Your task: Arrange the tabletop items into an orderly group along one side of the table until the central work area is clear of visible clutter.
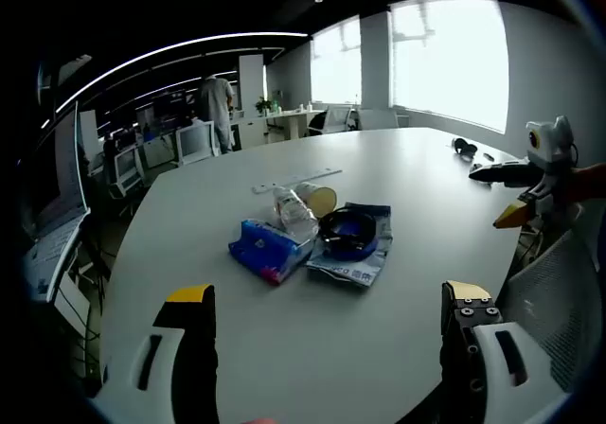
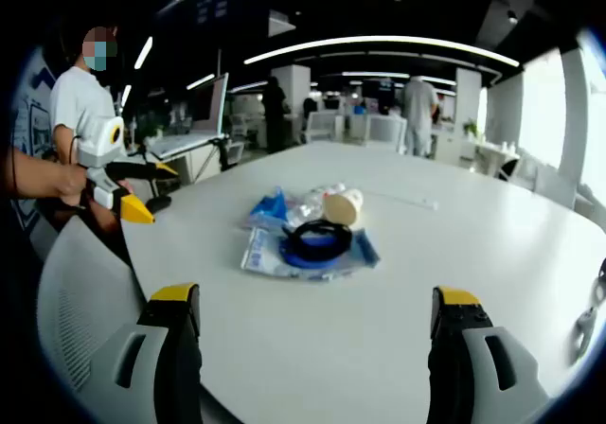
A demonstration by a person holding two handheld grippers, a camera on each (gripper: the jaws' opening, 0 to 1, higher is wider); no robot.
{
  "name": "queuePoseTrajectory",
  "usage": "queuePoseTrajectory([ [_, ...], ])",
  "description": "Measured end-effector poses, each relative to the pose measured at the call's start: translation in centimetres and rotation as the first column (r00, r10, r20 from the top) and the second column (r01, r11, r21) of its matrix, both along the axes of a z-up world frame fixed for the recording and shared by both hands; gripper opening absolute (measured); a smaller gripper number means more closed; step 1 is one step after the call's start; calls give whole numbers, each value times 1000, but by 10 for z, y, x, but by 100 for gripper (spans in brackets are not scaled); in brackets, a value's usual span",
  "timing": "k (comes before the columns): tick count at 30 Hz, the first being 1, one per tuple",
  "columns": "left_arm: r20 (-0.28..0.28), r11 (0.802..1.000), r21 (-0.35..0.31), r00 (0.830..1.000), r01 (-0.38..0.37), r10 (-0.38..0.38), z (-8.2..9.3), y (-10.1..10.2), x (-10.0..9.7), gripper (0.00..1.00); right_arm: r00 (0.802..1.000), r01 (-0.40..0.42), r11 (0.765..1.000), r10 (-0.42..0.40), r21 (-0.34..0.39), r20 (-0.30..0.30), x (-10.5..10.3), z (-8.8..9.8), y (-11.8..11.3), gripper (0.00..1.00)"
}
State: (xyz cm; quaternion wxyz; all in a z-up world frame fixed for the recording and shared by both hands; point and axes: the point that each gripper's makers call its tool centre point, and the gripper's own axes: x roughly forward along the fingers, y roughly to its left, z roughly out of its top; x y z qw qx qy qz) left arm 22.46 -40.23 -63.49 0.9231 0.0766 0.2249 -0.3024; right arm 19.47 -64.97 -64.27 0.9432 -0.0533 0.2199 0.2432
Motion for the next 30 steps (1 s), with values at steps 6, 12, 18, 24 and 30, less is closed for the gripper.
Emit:
queuePoseTrajectory([
  [6,5,1000,-5,1000,-3,3,2,0,0,100,1000,-2,1000,2,-2,0,0,0,0,100],
  [12,4,1000,-6,1000,-3,3,2,0,0,100,1000,-4,1000,4,-1,0,0,1,1,100],
  [18,4,1000,-7,1000,0,0,3,-1,0,100,1000,-4,1000,4,-1,-3,-1,0,1,100],
  [24,5,1000,-6,1000,-1,1,3,0,1,100,1000,-7,1000,7,-2,-3,-1,1,2,100],
  [30,5,1000,-7,1000,-3,3,3,0,3,100,1000,-11,1000,11,-3,-1,0,1,3,100],
])
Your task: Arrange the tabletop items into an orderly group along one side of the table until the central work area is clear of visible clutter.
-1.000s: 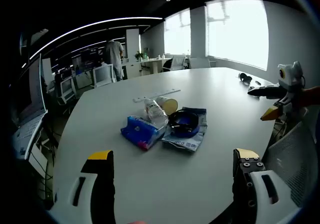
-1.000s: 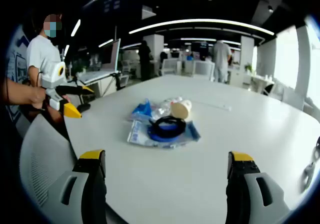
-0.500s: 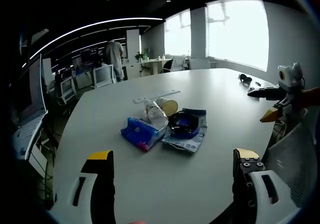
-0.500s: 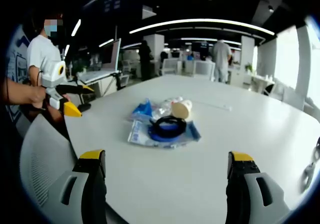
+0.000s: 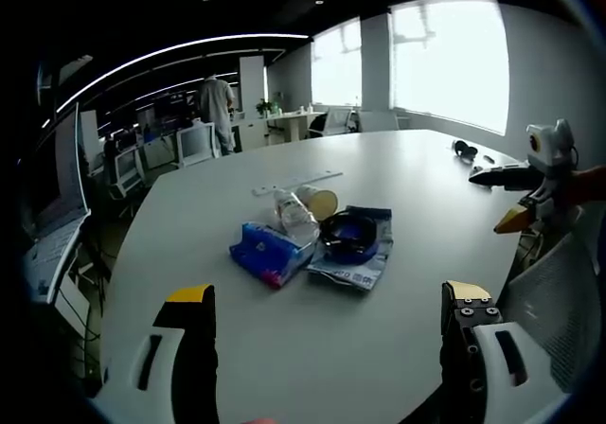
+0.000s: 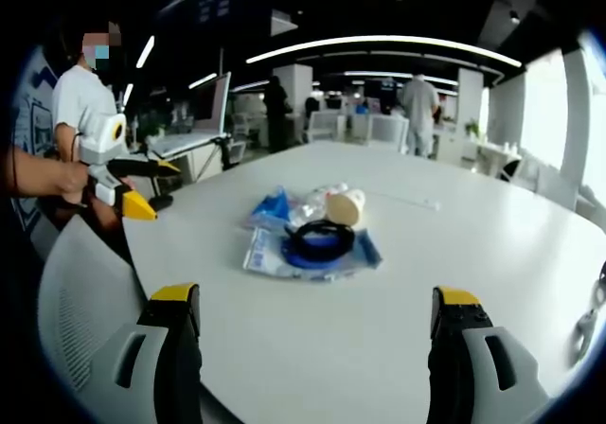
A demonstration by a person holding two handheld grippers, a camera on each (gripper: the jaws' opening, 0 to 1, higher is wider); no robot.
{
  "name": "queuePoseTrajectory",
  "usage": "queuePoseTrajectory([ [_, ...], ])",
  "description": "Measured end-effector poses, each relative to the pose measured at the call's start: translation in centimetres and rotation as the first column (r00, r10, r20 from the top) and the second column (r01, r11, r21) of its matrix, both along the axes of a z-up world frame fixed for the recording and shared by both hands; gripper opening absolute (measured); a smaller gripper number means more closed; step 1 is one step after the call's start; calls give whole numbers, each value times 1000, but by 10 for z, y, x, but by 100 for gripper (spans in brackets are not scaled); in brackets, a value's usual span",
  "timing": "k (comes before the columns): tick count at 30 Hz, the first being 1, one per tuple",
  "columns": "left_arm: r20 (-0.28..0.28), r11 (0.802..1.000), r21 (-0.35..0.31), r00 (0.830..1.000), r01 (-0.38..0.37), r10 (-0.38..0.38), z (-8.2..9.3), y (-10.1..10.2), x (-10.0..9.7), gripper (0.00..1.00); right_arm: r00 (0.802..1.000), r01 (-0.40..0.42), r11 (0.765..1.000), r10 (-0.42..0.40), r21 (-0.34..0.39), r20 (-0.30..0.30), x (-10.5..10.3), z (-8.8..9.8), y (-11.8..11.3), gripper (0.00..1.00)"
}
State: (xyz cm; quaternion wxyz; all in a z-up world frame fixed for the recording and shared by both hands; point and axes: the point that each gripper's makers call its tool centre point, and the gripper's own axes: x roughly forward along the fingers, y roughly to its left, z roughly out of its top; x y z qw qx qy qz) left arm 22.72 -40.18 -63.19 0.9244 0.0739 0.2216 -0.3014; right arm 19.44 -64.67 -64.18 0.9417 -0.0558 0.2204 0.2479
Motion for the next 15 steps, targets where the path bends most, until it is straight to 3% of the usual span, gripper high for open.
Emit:
queuePoseTrajectory([
  [15,-5,1000,0,1000,-11,11,-2,0,7,100,1000,5,1000,-5,1,1,0,1,-2,100],
])
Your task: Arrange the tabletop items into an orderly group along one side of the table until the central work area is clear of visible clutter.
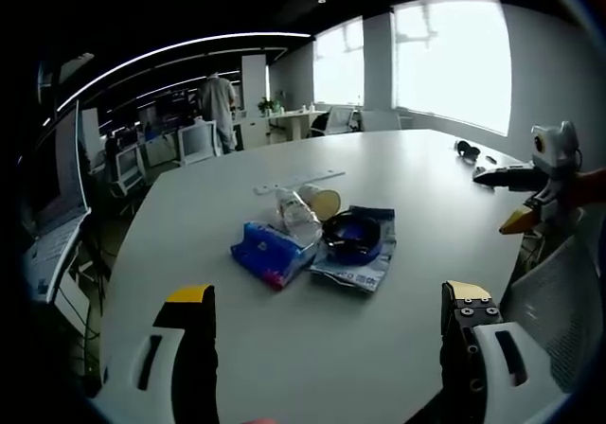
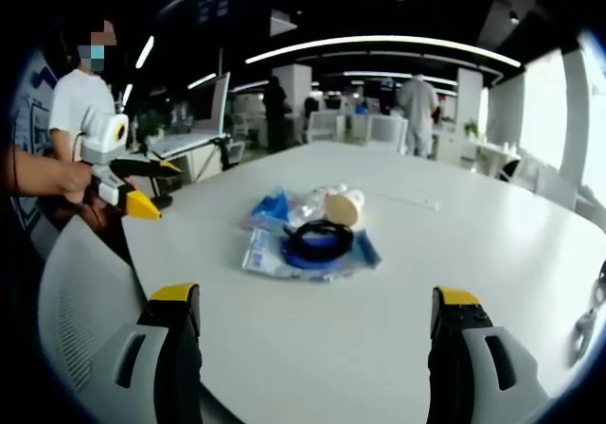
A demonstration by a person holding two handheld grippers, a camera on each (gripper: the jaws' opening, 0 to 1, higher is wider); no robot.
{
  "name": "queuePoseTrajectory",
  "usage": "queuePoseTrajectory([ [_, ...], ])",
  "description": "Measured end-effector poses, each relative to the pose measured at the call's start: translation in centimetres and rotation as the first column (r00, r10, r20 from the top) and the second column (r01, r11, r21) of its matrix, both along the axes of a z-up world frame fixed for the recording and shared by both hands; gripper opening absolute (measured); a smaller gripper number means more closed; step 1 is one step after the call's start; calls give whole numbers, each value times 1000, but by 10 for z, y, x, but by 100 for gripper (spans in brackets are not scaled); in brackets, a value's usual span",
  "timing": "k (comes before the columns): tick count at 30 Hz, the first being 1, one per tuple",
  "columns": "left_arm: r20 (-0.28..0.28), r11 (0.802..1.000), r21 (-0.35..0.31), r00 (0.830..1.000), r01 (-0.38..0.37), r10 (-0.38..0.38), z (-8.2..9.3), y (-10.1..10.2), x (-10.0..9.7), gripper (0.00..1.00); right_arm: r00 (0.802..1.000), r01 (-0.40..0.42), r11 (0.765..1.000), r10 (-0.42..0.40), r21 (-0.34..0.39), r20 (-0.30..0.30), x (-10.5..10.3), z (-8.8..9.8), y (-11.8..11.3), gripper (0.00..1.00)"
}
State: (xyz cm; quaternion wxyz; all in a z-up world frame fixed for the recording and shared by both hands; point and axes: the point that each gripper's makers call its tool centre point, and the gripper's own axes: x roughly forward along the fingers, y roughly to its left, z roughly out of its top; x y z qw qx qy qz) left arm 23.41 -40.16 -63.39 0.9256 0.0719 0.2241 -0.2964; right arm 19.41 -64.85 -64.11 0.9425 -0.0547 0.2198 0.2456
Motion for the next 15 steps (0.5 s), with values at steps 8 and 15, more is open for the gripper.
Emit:
queuePoseTrajectory([
  [8,-7,1000,0,1000,-12,12,0,-4,12,99,1000,-3,1000,3,-1,1,-1,0,2,100],
  [15,-15,1000,2,1000,-6,6,0,-10,22,95,1000,-1,1000,1,4,3,-3,0,2,100],
])
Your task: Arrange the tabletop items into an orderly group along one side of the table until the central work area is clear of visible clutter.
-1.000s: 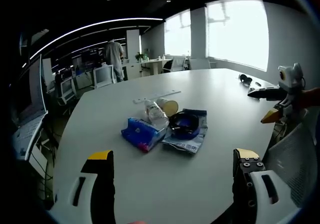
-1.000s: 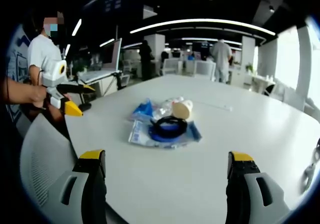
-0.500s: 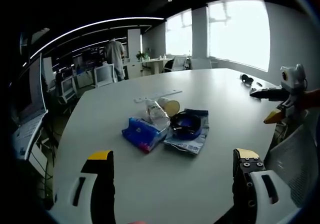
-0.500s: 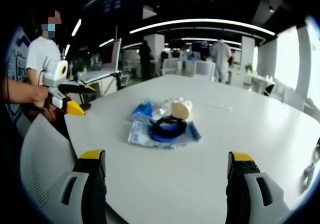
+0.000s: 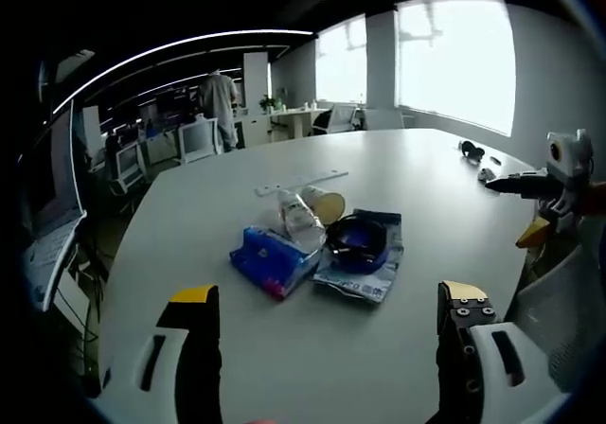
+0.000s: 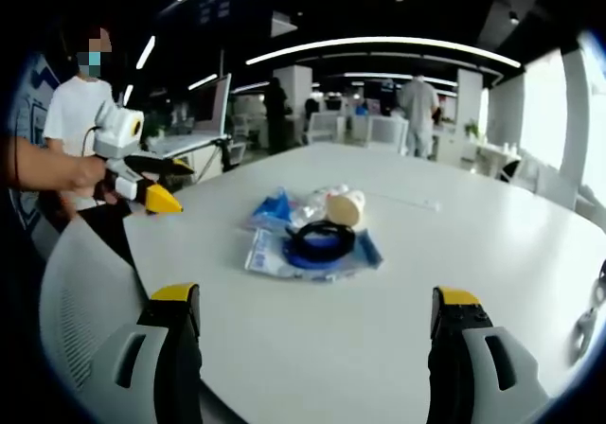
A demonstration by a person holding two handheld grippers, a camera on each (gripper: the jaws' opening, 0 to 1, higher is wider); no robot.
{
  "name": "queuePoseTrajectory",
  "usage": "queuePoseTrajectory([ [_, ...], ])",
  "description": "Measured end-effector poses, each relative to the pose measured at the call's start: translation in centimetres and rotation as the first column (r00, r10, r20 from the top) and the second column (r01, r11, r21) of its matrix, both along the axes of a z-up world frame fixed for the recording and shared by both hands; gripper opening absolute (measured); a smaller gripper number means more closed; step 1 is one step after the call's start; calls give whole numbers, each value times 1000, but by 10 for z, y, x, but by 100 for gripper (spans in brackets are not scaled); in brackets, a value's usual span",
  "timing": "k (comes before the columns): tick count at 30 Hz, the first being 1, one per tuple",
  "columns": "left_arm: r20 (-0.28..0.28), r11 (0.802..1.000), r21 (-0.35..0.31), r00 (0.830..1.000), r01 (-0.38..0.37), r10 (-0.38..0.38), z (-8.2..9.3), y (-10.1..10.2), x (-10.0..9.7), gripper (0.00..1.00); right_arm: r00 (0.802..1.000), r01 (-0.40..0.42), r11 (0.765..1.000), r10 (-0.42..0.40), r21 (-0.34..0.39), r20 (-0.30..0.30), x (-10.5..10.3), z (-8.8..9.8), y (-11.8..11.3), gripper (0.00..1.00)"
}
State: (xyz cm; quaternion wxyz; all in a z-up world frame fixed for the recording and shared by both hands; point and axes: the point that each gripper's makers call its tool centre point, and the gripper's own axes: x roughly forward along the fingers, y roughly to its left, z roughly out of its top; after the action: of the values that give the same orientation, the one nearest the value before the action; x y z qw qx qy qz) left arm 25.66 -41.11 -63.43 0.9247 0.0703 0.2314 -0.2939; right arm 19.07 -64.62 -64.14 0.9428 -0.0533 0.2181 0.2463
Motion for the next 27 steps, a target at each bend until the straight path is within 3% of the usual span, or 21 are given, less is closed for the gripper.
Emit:
queuePoseTrajectory([
  [27,-46,1000,15,999,18,-17,-12,-18,24,88,1000,19,1000,-19,19,-4,-7,3,-2,100],
])
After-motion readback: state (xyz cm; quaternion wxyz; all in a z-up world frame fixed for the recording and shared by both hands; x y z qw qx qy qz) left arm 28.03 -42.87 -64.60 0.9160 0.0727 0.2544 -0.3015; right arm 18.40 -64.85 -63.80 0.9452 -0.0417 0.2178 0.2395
